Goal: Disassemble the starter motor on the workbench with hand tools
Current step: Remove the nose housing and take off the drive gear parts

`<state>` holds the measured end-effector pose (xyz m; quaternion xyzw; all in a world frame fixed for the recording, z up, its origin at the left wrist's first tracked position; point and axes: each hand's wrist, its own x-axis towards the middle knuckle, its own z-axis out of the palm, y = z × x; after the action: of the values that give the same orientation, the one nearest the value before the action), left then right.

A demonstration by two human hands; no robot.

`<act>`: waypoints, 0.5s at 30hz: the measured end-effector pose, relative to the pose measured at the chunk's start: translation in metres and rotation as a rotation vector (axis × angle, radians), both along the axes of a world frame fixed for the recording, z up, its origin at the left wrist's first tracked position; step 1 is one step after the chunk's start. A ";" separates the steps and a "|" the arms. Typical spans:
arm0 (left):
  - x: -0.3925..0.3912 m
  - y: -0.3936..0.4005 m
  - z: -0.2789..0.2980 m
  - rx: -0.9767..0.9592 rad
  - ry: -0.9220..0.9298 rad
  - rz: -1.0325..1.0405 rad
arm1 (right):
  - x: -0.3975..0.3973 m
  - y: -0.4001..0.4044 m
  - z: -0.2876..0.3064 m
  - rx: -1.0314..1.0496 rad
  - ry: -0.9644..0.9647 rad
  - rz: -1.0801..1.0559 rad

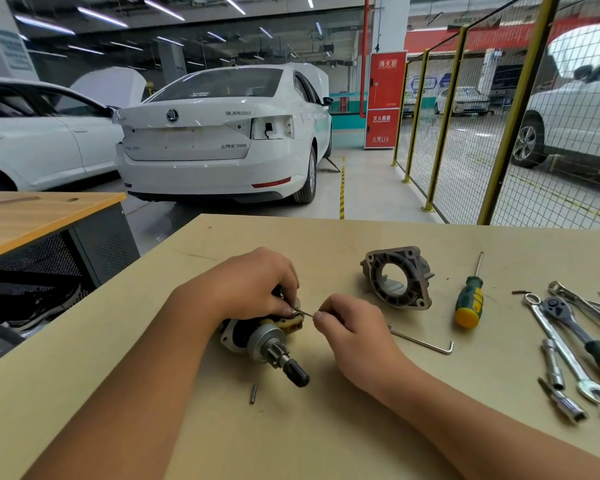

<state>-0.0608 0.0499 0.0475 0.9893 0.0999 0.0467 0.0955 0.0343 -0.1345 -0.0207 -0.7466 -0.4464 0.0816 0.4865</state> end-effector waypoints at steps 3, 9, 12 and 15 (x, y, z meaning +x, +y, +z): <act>0.000 0.001 0.000 -0.010 -0.005 -0.006 | 0.000 0.001 0.000 0.008 0.009 0.011; -0.001 0.001 0.000 -0.023 -0.009 -0.009 | 0.003 0.000 0.001 -0.037 -0.025 0.040; -0.001 0.000 0.000 -0.017 -0.003 -0.004 | 0.005 0.001 0.001 -0.058 -0.024 0.044; -0.001 -0.001 0.001 -0.014 0.007 -0.009 | 0.005 0.000 0.001 -0.063 -0.035 0.054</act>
<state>-0.0617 0.0493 0.0488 0.9892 0.0960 0.0422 0.1020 0.0393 -0.1342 -0.0196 -0.7506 -0.4721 0.0956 0.4524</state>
